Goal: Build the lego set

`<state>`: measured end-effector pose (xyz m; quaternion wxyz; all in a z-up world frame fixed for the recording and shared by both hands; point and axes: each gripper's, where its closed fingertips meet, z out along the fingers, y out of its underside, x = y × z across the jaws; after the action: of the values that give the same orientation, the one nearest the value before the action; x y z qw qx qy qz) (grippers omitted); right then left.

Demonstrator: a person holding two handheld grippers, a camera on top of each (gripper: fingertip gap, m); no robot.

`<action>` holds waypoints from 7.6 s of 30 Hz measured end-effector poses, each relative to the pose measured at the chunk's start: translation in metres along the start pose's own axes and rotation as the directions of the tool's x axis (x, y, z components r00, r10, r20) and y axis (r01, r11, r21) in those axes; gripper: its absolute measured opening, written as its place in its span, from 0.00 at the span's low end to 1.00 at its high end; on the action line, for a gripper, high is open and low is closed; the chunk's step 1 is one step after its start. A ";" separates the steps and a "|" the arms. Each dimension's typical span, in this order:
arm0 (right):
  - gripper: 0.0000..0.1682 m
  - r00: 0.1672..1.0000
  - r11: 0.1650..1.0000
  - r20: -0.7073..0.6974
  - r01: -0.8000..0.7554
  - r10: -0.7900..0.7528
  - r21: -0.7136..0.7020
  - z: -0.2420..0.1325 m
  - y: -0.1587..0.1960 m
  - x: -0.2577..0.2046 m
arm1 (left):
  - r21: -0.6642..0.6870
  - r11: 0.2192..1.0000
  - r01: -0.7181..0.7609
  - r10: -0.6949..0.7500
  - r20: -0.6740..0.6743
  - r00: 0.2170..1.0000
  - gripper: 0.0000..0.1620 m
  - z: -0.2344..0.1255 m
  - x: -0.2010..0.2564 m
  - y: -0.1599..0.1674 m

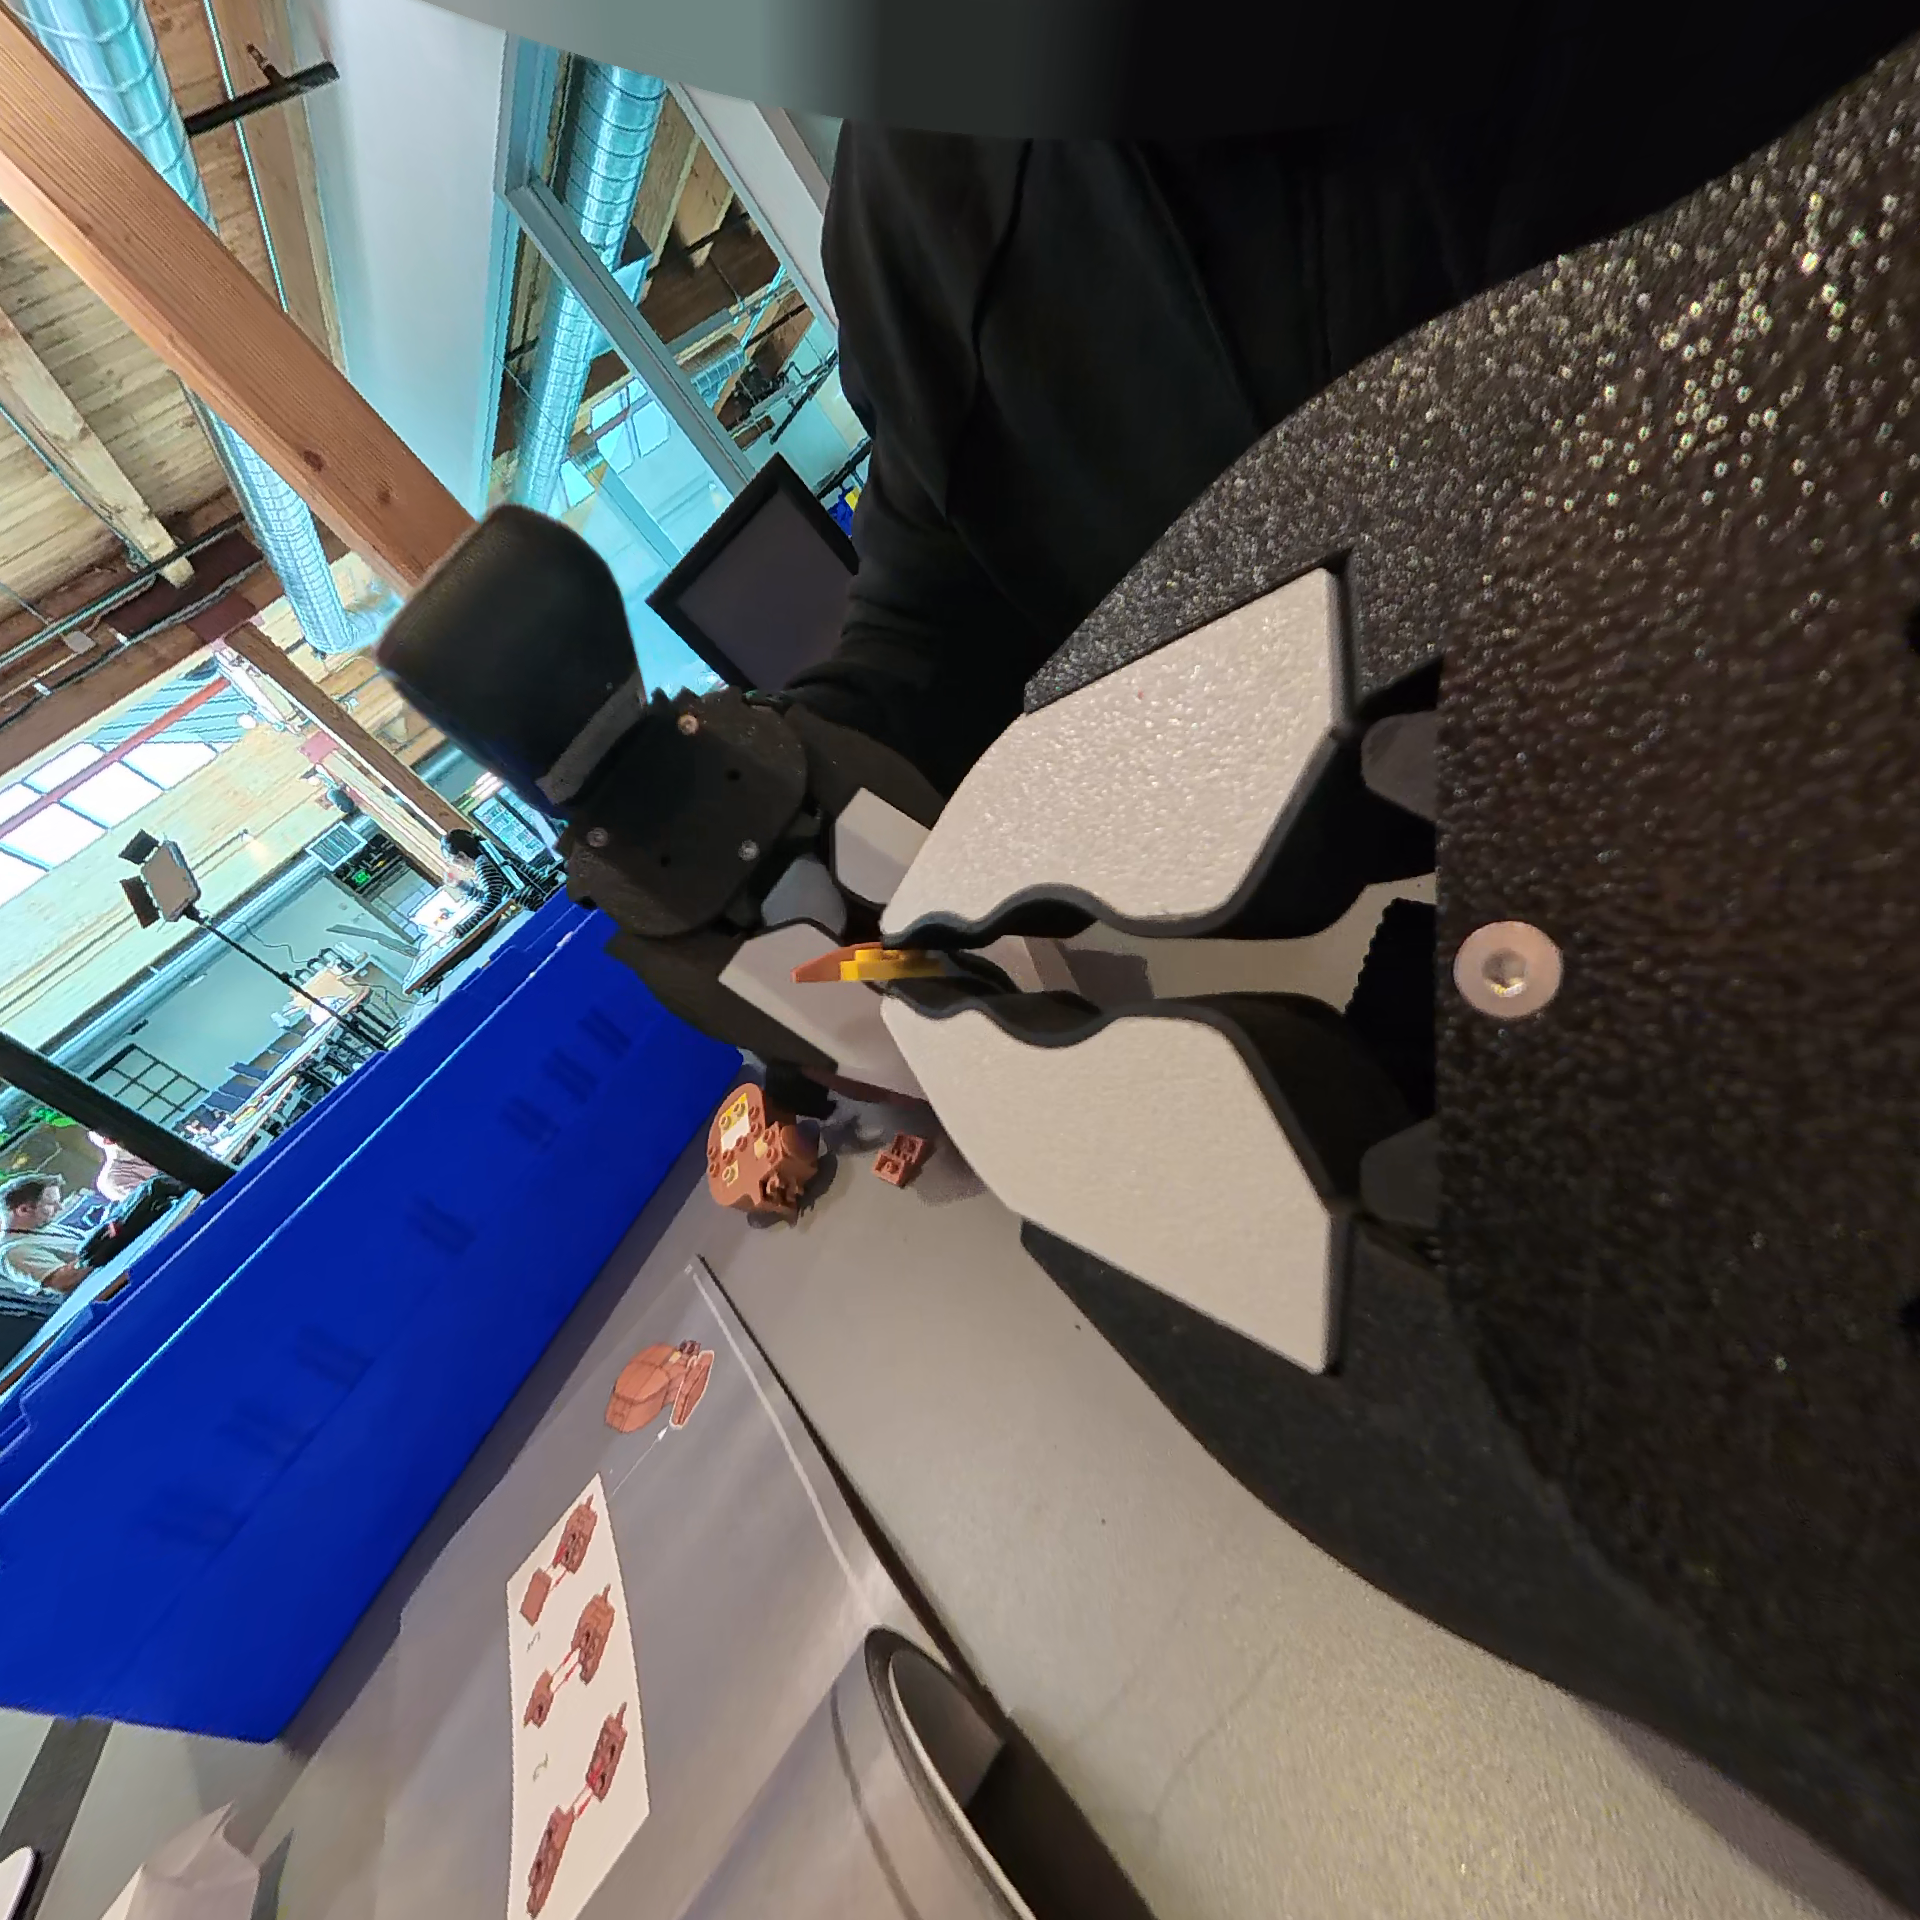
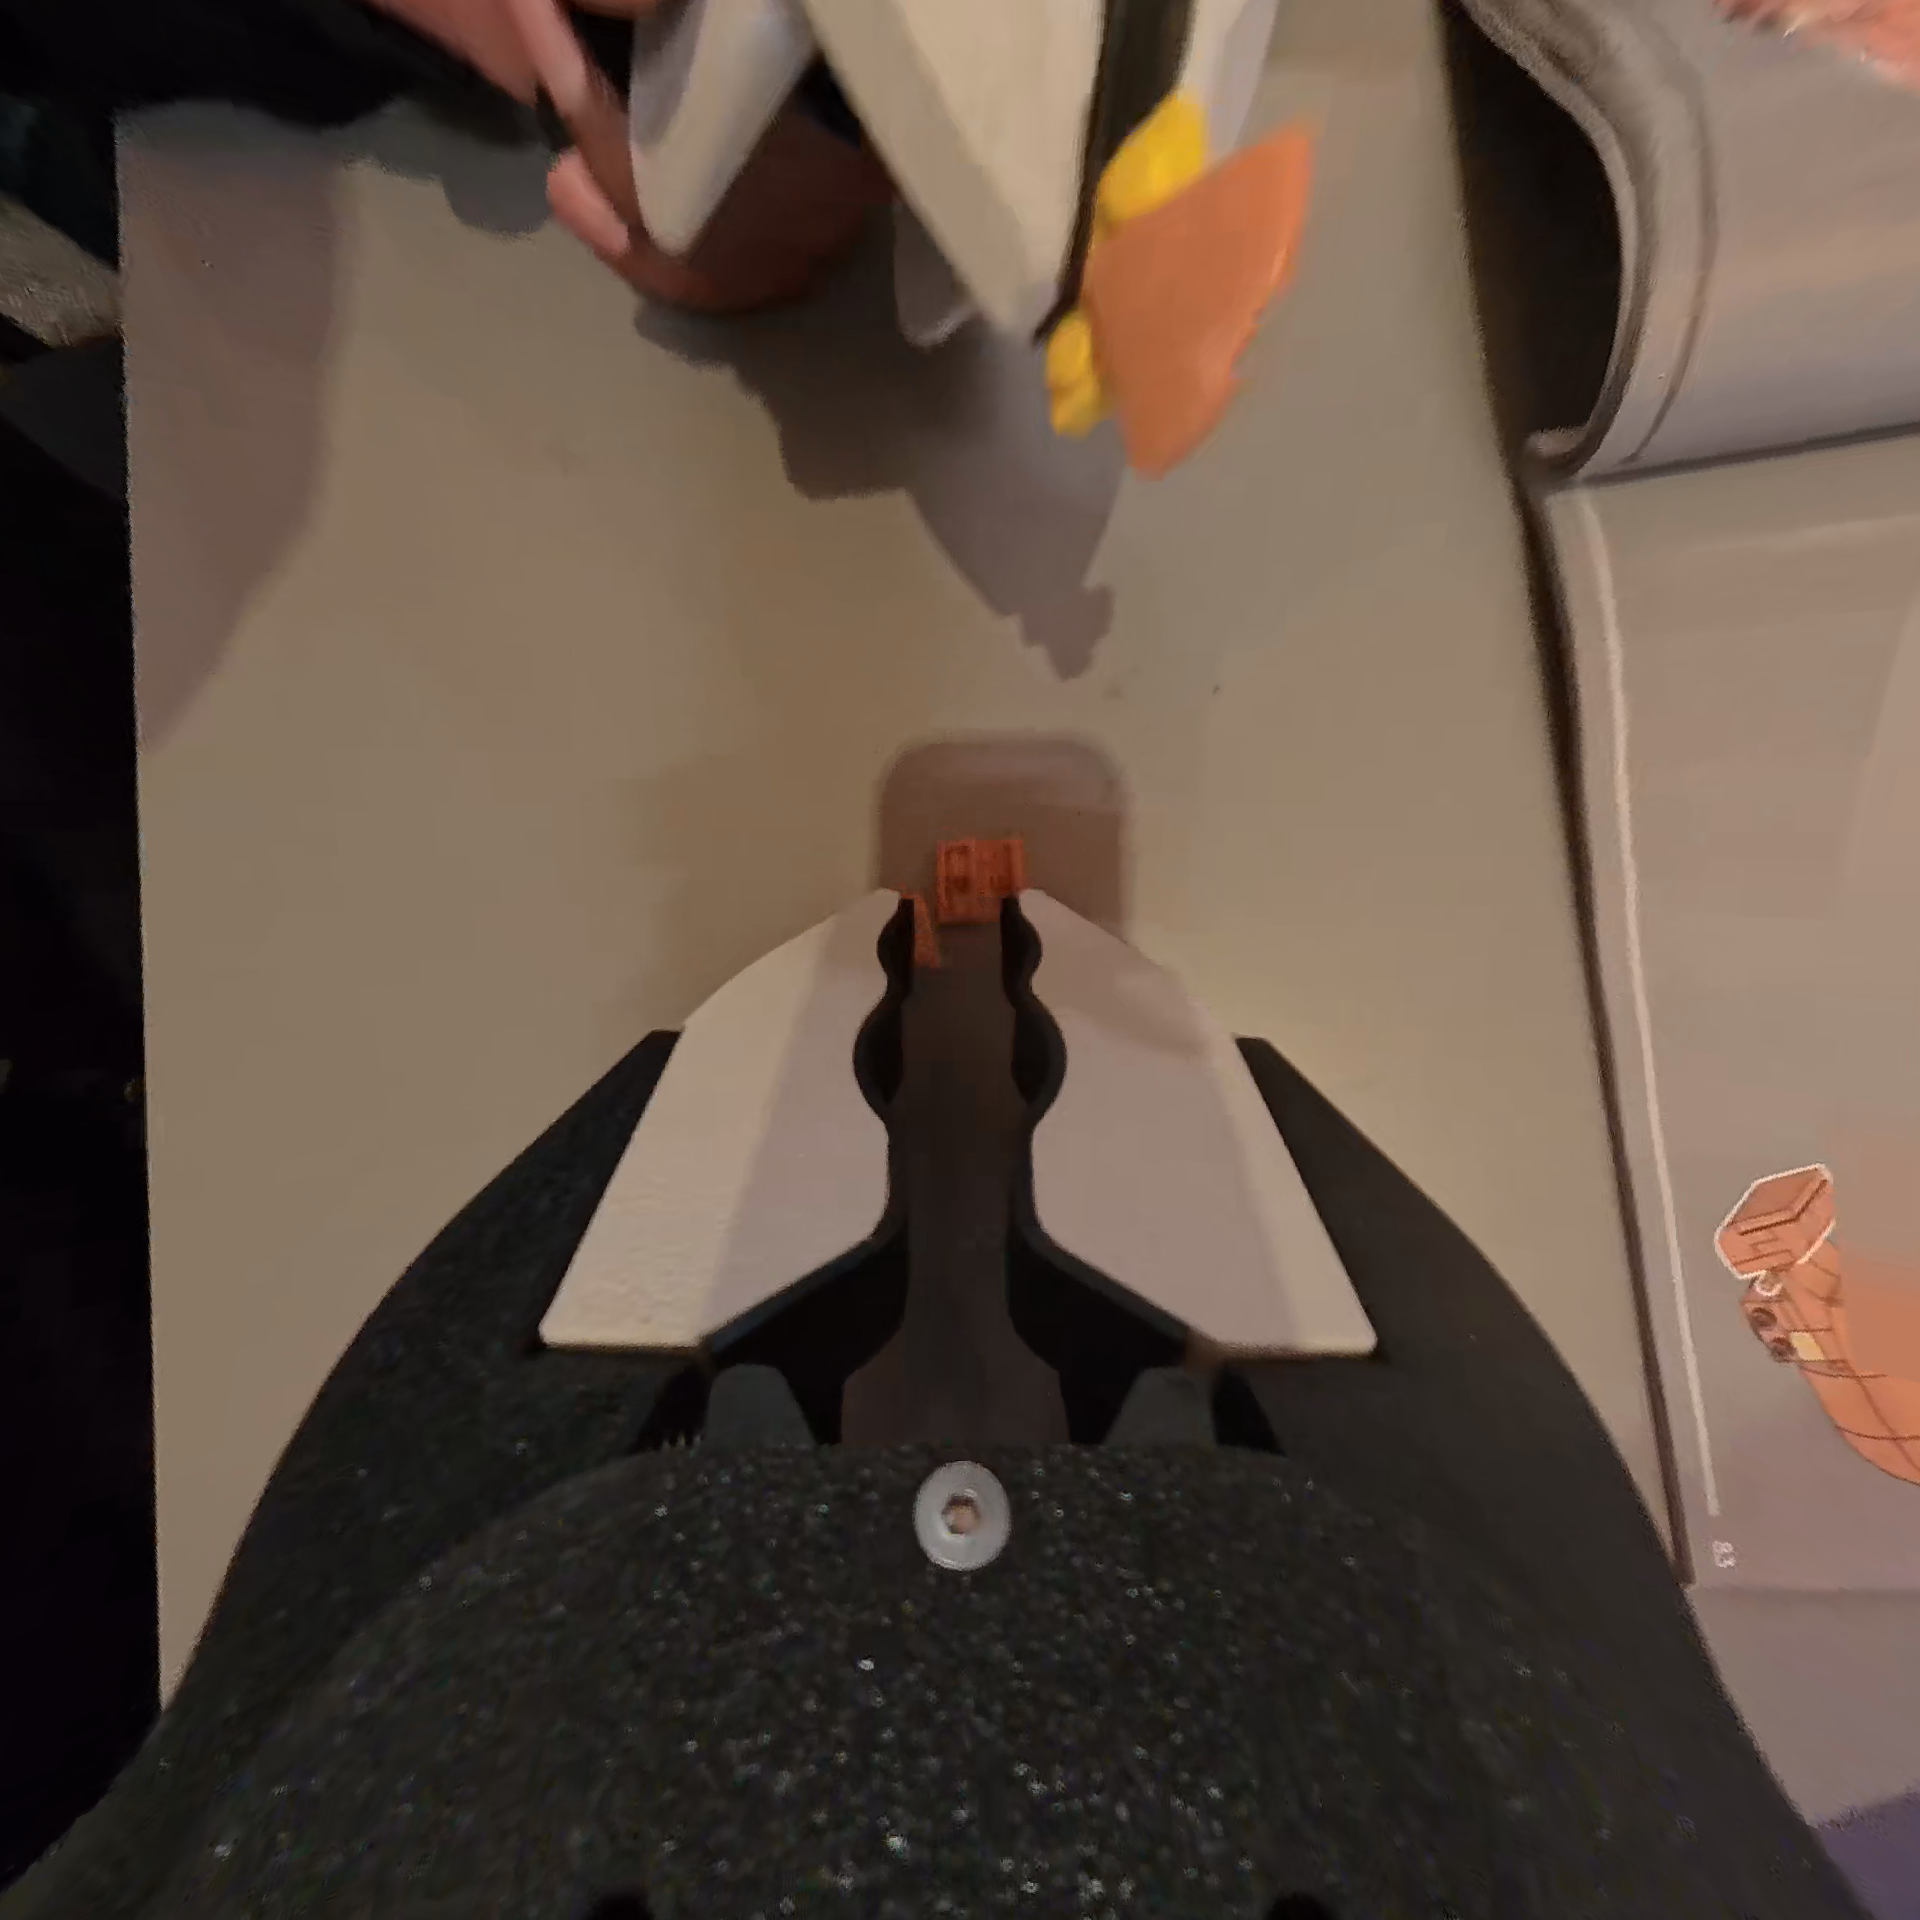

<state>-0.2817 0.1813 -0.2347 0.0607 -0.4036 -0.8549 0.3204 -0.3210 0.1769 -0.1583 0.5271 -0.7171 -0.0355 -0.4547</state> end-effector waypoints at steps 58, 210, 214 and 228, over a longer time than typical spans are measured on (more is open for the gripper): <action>0.05 0.852 0.893 0.450 -0.394 0.267 0.216 -0.019 -0.027 -0.029 | -0.519 0.854 -0.049 0.237 0.302 0.923 0.06 -0.006 -0.044 0.068; 0.14 0.697 0.861 -0.706 0.429 -0.125 0.271 -0.032 -0.085 0.026 | 0.072 0.985 0.158 -0.156 -0.033 0.987 0.02 -0.014 -0.010 -0.011; 0.14 0.683 0.853 -0.720 0.444 -0.124 0.274 -0.034 -0.087 0.026 | 0.085 0.985 0.151 -0.149 -0.028 0.988 0.02 -0.014 -0.009 -0.013; 0.00 0.641 0.805 -0.755 0.517 -0.139 0.291 -0.043 -0.094 0.019 | 0.106 0.980 0.167 -0.164 -0.042 0.986 0.02 -0.015 -0.008 -0.016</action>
<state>-0.3401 0.1724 -0.1475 0.5381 -0.2971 -0.7177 0.3272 -0.3436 0.1760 -0.1519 0.5264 -0.6741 -0.1111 -0.5061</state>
